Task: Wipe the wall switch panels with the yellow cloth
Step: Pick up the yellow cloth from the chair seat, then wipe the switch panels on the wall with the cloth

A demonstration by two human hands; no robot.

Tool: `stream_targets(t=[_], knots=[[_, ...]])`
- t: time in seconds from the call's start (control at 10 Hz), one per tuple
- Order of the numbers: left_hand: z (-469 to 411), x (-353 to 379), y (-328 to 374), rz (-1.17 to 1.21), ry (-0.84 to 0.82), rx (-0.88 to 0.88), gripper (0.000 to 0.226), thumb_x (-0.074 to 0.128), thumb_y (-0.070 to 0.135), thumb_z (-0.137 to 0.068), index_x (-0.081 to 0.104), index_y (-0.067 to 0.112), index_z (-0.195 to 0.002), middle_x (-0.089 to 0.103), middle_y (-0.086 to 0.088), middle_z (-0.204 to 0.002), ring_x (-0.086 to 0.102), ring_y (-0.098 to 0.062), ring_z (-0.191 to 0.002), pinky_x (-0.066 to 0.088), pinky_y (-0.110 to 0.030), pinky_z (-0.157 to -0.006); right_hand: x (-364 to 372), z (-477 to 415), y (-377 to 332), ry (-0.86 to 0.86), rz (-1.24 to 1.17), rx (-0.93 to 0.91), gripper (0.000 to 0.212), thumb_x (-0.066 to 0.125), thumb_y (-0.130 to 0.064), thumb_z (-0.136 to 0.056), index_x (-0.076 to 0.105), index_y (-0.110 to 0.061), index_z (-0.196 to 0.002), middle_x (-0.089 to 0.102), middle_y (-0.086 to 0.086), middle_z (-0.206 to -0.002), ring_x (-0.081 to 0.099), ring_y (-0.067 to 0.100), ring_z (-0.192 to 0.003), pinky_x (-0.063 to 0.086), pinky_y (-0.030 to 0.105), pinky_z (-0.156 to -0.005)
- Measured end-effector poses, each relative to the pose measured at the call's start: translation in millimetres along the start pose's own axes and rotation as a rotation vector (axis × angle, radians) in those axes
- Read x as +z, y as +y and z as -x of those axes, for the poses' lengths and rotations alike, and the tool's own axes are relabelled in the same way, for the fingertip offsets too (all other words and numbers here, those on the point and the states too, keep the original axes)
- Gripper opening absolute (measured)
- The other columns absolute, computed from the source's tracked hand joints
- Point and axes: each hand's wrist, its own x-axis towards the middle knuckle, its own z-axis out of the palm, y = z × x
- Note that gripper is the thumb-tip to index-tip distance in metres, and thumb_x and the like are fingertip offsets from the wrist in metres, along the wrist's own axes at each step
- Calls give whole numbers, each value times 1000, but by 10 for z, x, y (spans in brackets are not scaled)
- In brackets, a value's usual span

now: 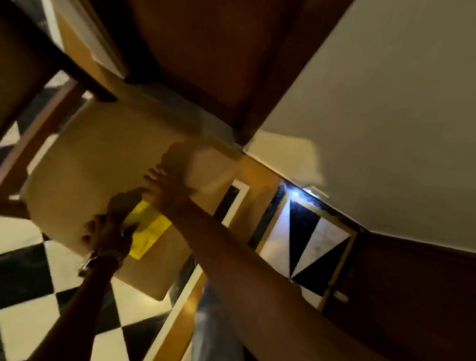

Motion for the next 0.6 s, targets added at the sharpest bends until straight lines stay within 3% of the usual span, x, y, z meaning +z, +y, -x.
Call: stream_targets(t=[0.1, 0.2, 0.3, 0.4, 0.5, 0.6], knots=[[250, -456, 448, 131, -27, 213, 45, 77, 12, -97, 58, -3, -134, 65, -33, -118, 62, -50, -114, 47, -55, -98, -769, 732, 43, 122, -152, 28, 46, 44, -19, -108, 34, -10, -153, 19, 12, -166, 15, 26, -155, 2, 36, -127], [579, -887, 1192, 303, -88, 433, 28, 88, 13, -85, 64, 21, -95, 67, -13, -90, 67, -39, -89, 53, -32, -80, -1489, 1577, 227, 261, -277, 133, 54, 68, -29, -95, 52, -7, -141, 50, 19, -148, 41, 32, -140, 26, 38, -118], [1132, -1296, 2360, 400, -181, 692, 35, 91, 13, -85, 60, 25, -93, 65, -6, -85, 65, -30, -77, 53, -28, -65, -2160, 2921, 639, 632, -494, 305, 42, 79, -26, -87, 66, -6, -121, 71, 13, -116, 64, 21, -109, 50, 43, -97], [2027, -1583, 3399, 589, -207, 943, 29, 82, 16, -77, 60, 26, -93, 66, -9, -86, 67, -19, -75, 57, -24, -58, -2543, 4181, 779, 1080, -565, 358, 19, 76, -17, -89, 69, -11, -105, 69, -4, -98, 65, 11, -91, 55, 41, -85], [3075, -1843, 4258, 621, -74, 1270, 26, 82, 37, -92, 63, 22, -102, 66, -1, -109, 65, -5, -104, 55, -15, -87, -2846, 5219, 779, 1504, -502, 436, 24, 68, -6, -85, 68, -18, -105, 65, -5, -103, 65, 6, -100, 55, 30, -85], [4064, -2193, 4898, 502, 124, 1649, 26, 57, 37, -96, 65, 13, -99, 57, 2, -123, 57, 0, -119, 42, -4, -97, -3122, 6024, 791, 1854, -442, 451, 23, 71, -6, -85, 68, -14, -106, 59, -2, -105, 61, 4, -101, 53, 25, -85]])
